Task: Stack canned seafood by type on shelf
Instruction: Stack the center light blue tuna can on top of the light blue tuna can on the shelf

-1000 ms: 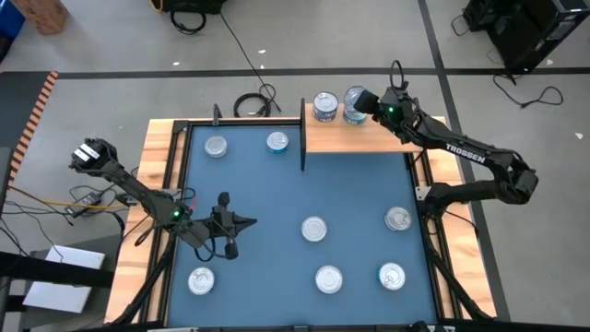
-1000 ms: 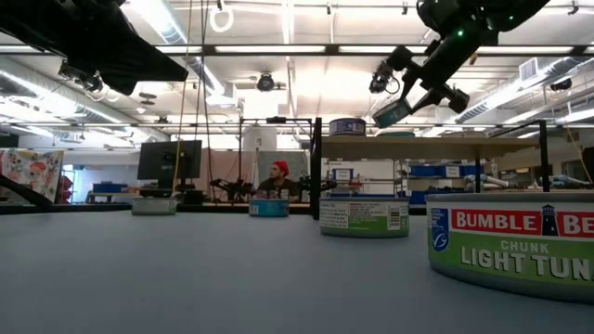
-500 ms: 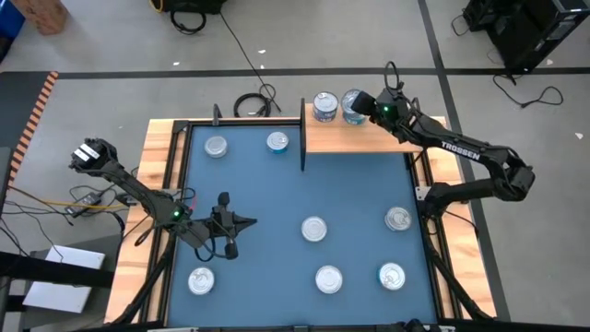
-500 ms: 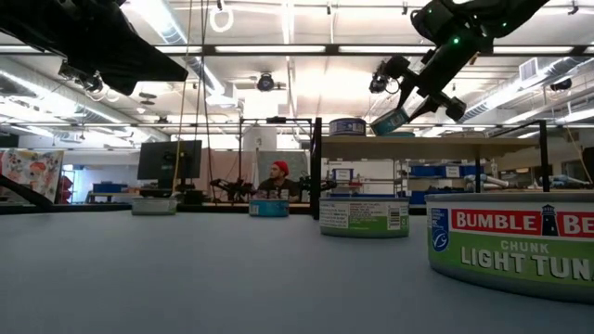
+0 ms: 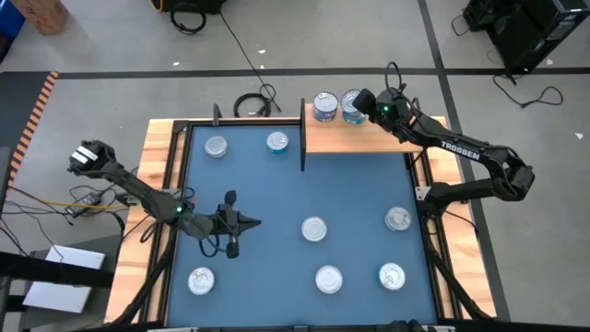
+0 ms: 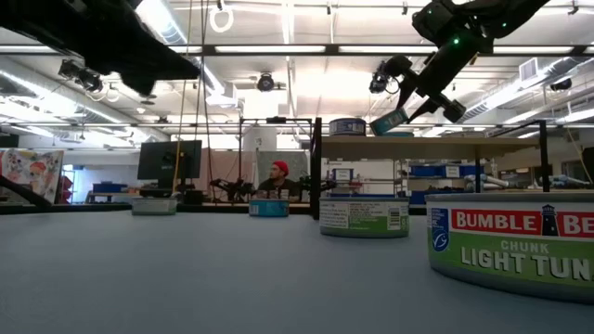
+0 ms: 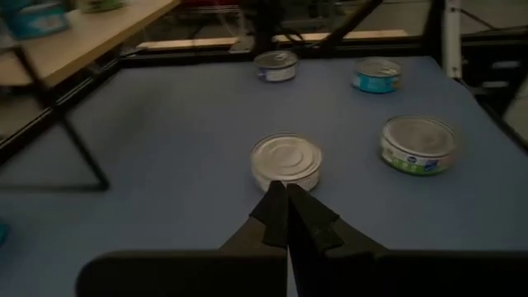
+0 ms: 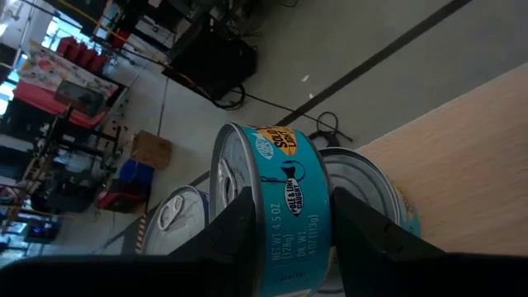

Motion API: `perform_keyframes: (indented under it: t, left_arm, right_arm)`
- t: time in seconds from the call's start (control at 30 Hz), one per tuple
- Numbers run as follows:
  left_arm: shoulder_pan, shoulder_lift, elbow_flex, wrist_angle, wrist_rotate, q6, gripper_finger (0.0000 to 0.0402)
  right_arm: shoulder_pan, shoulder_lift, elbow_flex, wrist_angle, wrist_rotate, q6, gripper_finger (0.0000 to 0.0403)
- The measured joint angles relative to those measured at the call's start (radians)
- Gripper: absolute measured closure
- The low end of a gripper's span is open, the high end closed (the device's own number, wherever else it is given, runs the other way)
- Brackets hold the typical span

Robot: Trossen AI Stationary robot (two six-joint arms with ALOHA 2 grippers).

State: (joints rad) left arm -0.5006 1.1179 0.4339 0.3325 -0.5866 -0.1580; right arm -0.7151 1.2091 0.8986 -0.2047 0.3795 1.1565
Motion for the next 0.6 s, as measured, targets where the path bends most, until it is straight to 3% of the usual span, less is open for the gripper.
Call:
perform_keyframes:
  t: [0.33, 0.4, 0.6]
  left_arm:
    - [0.282, 0.0, 0.0, 0.161, 0.476, 0.16, 0.0401]
    - [0.337, 0.0, 0.007, 0.172, 0.523, 0.178, 0.0401]
    - [0.434, 0.0, 0.054, 0.163, 0.529, 0.234, 0.0401]
  right_arm:
    - [-0.003, 0.0, 0.0, 0.0, 0.009, 0.041, 0.0281]
    - [-0.003, 0.0, 0.0, 0.0, 0.01, 0.06, 0.0281]
    - [-0.003, 0.0, 0.0, -0.024, 0.013, 0.102, 0.0281]
